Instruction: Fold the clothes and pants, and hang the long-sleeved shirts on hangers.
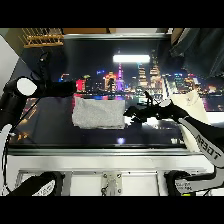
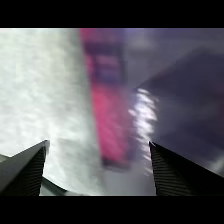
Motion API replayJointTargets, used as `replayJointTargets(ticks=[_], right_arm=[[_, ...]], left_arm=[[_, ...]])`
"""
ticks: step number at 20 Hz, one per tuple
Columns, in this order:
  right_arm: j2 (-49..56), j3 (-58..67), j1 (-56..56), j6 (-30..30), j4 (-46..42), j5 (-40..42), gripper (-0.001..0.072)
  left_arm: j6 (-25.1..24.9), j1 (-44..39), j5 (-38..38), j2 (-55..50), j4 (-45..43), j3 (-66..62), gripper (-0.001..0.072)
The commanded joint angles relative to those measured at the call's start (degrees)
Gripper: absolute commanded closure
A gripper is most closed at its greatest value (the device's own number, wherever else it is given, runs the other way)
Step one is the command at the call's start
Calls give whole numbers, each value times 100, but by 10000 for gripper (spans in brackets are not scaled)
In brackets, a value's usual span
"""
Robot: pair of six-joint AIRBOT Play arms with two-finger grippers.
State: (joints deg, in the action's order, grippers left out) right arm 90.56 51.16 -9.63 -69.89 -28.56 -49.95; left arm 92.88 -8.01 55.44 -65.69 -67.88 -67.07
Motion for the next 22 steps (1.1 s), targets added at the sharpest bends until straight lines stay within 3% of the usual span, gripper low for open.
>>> replayJointTargets(ticks=[1,5,6,7,8,9,11,14,16,22], right_arm=[[610,264,-339,1045,1515,66,-2],[1049,931,-968,1038,1864,243,10],[1106,1058,-1075,1049,1873,295,199],[1117,1139,-1128,1196,1878,304,449],[1093,1217,-1139,1370,1869,258,627],[1021,1285,-1080,1467,1786,151,693],[682,1497,-732,1141,1001,-7,693],[-205,1919,264,-44,-852,-94,693],[-807,2135,1049,-538,-1596,-190,693],[-2138,2181,3161,-975,-2245,-586,693]], left_arm=[[-2,-81,-85,42,9,83,699],[-2,-81,-20,42,9,83,700],[-2,-81,-7,42,9,83,700],[-2,-81,4,42,7,83,700],[-4,-81,7,44,7,83,700],[-4,-81,7,42,7,83,700],[-4,-81,4,42,7,83,700],[-4,-81,4,42,7,83,700],[-4,-81,2,42,7,83,700],[-4,-81,2,37,7,83,700]])
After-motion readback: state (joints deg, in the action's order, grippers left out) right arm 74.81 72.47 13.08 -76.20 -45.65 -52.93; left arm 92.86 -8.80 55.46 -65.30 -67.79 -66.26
